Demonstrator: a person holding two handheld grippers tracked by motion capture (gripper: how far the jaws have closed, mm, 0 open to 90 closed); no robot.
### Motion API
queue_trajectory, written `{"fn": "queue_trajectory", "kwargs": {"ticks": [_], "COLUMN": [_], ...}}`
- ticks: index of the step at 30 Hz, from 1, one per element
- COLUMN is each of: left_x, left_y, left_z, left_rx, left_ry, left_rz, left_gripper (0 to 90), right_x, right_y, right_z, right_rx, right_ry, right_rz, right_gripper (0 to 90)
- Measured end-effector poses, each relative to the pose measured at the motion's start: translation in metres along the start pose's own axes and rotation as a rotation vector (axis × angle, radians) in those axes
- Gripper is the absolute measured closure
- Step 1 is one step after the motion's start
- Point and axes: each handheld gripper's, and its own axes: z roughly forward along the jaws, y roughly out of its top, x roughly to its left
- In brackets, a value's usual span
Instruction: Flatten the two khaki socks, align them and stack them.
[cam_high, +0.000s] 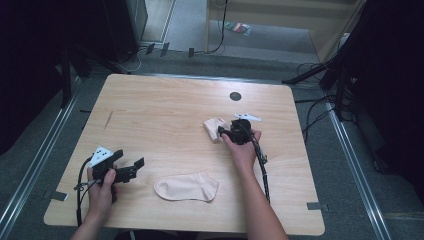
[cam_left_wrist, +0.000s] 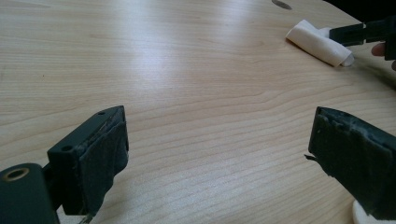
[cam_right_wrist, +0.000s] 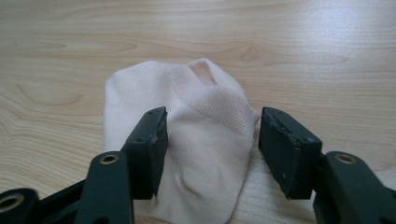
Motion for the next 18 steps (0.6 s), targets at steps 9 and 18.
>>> {"fn": "queue_trajectory", "kwargs": {"ticks": [9,18], "left_x": [0.0,0.0], "left_y": [0.0,0.0], "left_z": [0.0,0.0], "left_rx": [0.001,0.0], "left_ry": [0.001,0.004], "left_rz": [-0.001,-0.001], "left_gripper": [5.2,5.2], "right_x": [0.015,0.035], "right_y": [-0.005,0.007], "right_z": [-0.005,-0.032], "right_rx": [-0.034,-0.114], "right_ry": [-0.124,-0.075], "right_rz": [-0.079,-0.142], "right_gripper": [83.0,86.4]}}
